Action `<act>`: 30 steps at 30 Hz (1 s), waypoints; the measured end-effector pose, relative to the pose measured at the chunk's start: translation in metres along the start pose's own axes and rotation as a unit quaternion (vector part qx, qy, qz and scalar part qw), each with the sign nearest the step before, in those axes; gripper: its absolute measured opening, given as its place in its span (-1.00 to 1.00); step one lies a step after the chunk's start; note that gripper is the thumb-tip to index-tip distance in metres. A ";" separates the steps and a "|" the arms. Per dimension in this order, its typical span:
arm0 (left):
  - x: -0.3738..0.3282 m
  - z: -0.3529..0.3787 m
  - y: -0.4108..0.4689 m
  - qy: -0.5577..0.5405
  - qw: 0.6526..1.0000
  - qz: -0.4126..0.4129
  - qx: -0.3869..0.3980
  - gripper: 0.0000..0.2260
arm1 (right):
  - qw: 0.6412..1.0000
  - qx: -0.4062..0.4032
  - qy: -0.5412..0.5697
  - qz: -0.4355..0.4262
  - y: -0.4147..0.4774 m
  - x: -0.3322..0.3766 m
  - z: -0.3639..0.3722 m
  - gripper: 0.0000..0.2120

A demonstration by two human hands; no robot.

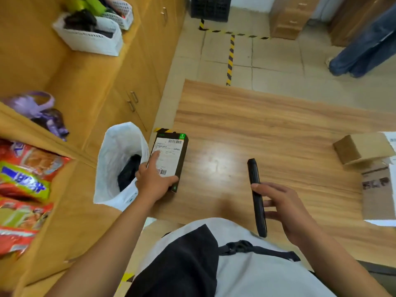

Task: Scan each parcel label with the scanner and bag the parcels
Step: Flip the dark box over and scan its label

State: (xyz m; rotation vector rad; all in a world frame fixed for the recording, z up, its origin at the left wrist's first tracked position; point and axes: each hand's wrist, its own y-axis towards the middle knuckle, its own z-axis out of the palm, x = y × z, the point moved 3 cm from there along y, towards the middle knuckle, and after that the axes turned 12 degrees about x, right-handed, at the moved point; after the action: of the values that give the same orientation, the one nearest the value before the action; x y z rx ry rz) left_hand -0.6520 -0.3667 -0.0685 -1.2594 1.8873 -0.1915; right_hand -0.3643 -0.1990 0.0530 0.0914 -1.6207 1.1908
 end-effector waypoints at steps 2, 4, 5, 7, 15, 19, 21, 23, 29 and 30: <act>0.023 -0.024 0.005 -0.035 0.999 -0.032 -0.022 -0.06 | 1.000 0.019 -0.017 -0.005 0.011 0.004 0.018 -0.63; 0.045 -0.046 0.010 -0.051 0.996 -0.062 -0.047 -0.07 | 0.999 0.037 -0.023 -0.011 0.020 0.007 0.034 -0.68; 0.055 -0.055 0.013 -0.056 0.994 -0.075 -0.058 -0.07 | 0.999 0.042 -0.025 -0.015 0.023 0.007 0.041 -0.69; 0.074 -0.070 0.020 -0.066 0.991 -0.095 -0.071 -0.07 | 0.998 0.045 -0.030 -0.019 0.029 0.006 0.050 -0.68; 0.102 -0.102 0.050 -0.103 0.983 -0.127 -0.085 -0.05 | 1.000 0.004 0.000 -0.020 0.031 -0.004 0.055 -0.55; 0.105 -0.108 0.069 -0.050 0.985 -0.153 -0.057 -0.03 | 0.999 -0.017 0.027 -0.015 0.031 -0.009 0.055 -0.52; 0.107 -0.109 0.074 0.002 0.983 -0.181 -0.028 -0.02 | 0.999 -0.025 0.031 -0.014 0.031 -0.011 0.053 -0.50; 0.106 -0.106 0.075 0.013 0.983 -0.183 -0.002 -0.07 | 0.999 -0.033 0.039 -0.015 0.029 -0.012 0.050 -0.58; 0.066 -0.071 0.052 -0.157 0.982 -0.009 0.104 -0.49 | 0.998 -0.041 0.052 -0.021 0.030 -0.016 0.046 -0.69; 0.059 -0.064 0.046 -0.161 0.979 -0.002 0.128 -0.56 | 0.998 -0.040 0.054 -0.020 0.031 -0.017 0.046 -0.69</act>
State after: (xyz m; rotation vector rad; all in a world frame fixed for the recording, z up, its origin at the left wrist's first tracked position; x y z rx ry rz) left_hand -0.7370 -0.4125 -0.0850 -1.0483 1.5298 -0.2123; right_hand -0.4069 -0.2248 0.0240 0.0081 -1.5619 1.0799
